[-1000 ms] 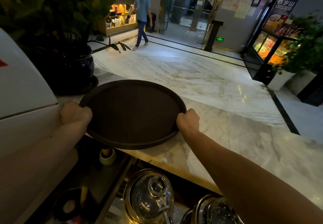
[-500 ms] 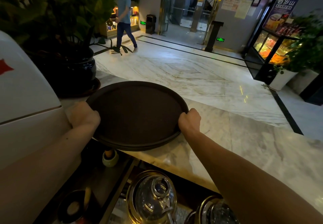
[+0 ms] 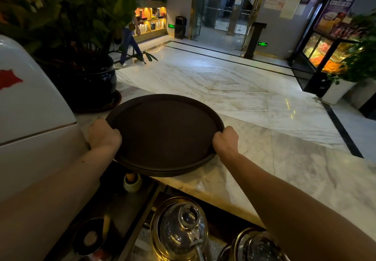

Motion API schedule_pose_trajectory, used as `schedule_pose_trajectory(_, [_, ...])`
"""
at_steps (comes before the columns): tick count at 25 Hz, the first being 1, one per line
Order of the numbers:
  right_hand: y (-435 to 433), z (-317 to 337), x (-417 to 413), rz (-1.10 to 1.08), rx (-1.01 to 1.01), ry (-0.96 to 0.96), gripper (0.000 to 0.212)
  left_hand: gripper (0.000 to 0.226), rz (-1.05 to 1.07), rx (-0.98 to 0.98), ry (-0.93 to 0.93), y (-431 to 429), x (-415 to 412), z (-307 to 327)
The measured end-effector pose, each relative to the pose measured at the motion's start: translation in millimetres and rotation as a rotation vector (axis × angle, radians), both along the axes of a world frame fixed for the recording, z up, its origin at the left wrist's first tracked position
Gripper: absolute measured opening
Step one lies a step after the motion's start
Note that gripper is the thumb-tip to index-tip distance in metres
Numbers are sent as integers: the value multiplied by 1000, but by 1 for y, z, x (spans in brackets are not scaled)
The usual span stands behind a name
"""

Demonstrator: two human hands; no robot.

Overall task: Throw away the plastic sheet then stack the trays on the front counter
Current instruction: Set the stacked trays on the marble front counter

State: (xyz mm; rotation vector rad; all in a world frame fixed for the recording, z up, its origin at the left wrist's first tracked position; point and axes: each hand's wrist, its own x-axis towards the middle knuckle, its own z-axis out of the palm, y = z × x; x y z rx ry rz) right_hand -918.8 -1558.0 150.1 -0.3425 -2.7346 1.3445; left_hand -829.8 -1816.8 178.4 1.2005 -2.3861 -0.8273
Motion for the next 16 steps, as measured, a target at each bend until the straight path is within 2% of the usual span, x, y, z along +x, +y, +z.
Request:
schedule_pose_trajectory(4, [14,1,10,-36,5,-27,19,29,-14,40,17,7,0,-7])
schedule_pose_trajectory(9, [43,-1,24,-71,-10,-21,8,26,-104,94,39,21,-2,-12])
schedule_pose_trajectory(16, [67,-2,32,-125,-13,1,5,19,-142,118,78,41,-7,-16])
